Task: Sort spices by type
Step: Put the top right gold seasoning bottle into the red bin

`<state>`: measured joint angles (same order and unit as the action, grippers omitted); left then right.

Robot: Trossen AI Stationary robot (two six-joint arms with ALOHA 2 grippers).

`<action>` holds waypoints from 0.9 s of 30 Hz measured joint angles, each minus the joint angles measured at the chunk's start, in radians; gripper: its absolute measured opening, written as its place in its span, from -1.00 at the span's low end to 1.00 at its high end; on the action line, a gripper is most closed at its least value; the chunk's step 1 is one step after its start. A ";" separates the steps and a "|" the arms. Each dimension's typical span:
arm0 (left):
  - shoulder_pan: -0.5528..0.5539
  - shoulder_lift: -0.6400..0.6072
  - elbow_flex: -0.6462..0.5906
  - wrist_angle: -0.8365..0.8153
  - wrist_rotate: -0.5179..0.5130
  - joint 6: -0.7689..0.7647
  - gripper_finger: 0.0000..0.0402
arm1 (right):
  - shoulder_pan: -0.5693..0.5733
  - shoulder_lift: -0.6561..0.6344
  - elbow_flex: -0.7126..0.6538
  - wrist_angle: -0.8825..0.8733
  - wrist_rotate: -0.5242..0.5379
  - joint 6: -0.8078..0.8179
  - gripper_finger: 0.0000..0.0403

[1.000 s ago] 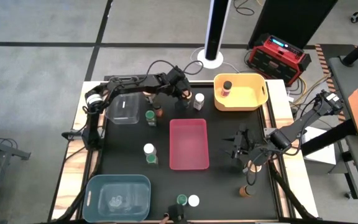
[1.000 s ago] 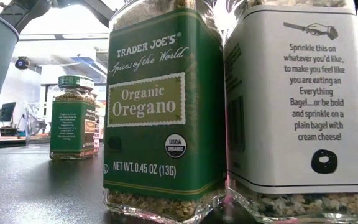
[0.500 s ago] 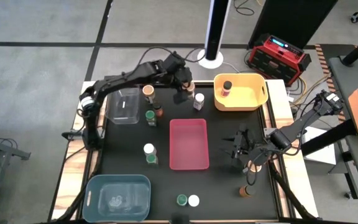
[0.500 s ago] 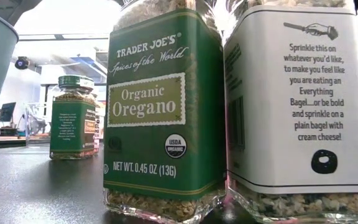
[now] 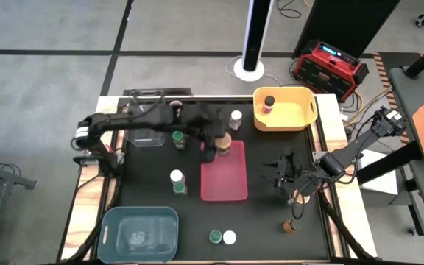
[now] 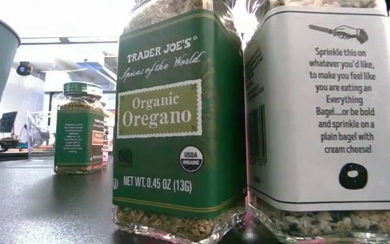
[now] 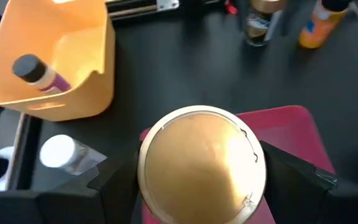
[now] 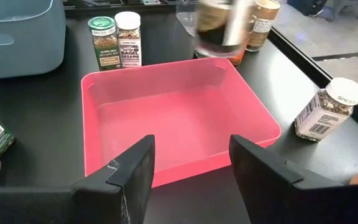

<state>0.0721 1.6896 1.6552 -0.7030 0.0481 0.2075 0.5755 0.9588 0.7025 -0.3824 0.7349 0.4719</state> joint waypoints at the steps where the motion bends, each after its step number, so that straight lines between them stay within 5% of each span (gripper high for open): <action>1: -0.029 -0.025 -0.042 0.037 -0.023 -0.018 0.30 | 0.000 0.000 0.000 0.000 0.000 0.000 -0.01; 11: -0.185 -0.152 -0.336 0.216 -0.222 -0.201 0.30 | 0.000 0.000 -0.002 0.006 -0.003 0.012 -0.01; 27: -0.071 0.009 -0.358 0.214 -0.222 -0.201 0.30 | 0.000 0.000 -0.004 0.006 -0.005 0.029 -0.01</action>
<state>0.0008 1.6985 1.2972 -0.4887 -0.1740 0.0063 0.5758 0.9592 0.6983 -0.3763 0.7296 0.5007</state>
